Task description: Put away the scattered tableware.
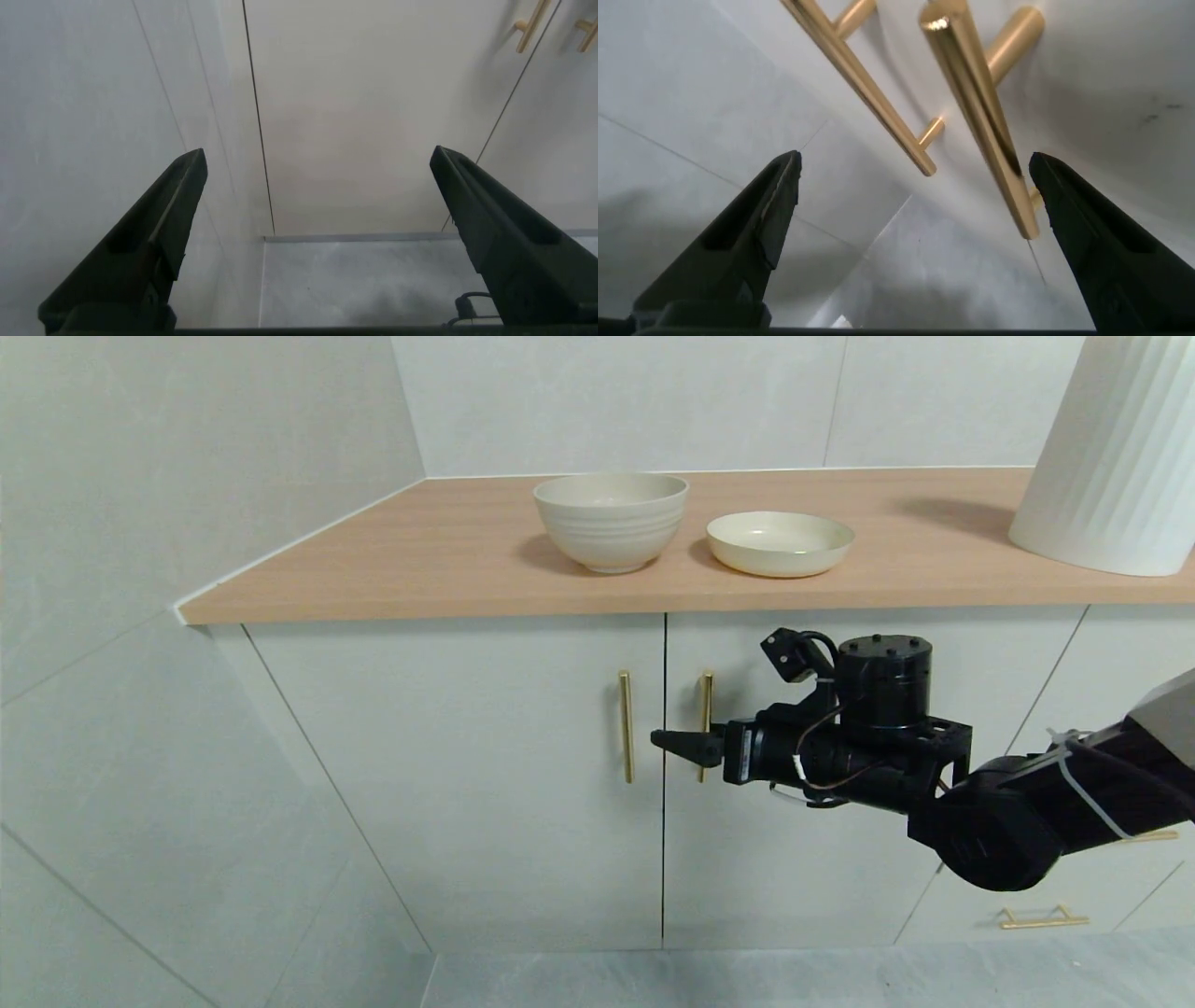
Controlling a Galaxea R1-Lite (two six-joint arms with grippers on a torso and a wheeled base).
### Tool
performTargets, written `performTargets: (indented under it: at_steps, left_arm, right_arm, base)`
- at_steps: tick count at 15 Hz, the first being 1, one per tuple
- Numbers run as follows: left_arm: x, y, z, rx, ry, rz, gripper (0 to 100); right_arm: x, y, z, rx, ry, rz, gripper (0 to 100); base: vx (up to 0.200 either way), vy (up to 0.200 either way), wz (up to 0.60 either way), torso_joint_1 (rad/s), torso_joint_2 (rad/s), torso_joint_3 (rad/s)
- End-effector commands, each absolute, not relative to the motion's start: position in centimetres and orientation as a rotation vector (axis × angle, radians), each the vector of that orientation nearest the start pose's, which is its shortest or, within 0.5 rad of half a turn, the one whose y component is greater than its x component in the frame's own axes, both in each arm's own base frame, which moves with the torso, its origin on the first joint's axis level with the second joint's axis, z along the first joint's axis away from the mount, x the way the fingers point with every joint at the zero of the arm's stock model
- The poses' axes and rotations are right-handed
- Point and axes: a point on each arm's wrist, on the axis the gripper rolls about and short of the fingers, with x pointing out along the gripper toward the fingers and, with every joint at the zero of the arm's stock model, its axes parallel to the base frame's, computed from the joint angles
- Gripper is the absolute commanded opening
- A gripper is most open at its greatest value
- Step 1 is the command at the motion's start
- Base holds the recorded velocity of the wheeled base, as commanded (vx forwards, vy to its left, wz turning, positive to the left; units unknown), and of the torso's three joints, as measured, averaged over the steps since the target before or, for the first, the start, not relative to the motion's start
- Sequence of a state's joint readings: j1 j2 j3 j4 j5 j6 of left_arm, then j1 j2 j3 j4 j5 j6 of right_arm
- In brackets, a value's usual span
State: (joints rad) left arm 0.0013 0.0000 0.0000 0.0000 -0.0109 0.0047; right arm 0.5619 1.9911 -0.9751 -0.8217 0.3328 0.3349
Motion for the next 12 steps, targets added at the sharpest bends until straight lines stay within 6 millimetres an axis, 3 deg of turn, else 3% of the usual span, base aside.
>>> performTargets:
  at_steps: [1,5,12]
  left_arm:
    - [-2.3,0.0,7.5,0.005,0.000,-0.009,100]
    - [-2.3,0.0,7.5,0.005,0.000,-0.009,100]
    - [-2.3,0.0,7.5,0.005,0.000,-0.009,100]
  right_arm:
    - [31.8,20.9,14.2,0.303,0.353,0.848,100]
    - [31.7,21.0,14.8,0.358,0.348,0.857,100]
    - [29.7,20.8,15.7,0.358,0.373,0.964,100]
  base:
    - [0.000,0.000,0.00,0.000,0.00,0.000]
    - [0.000,0.000,0.00,0.000,0.00,0.000]
    - [0.000,0.000,0.00,0.000,0.00,0.000]
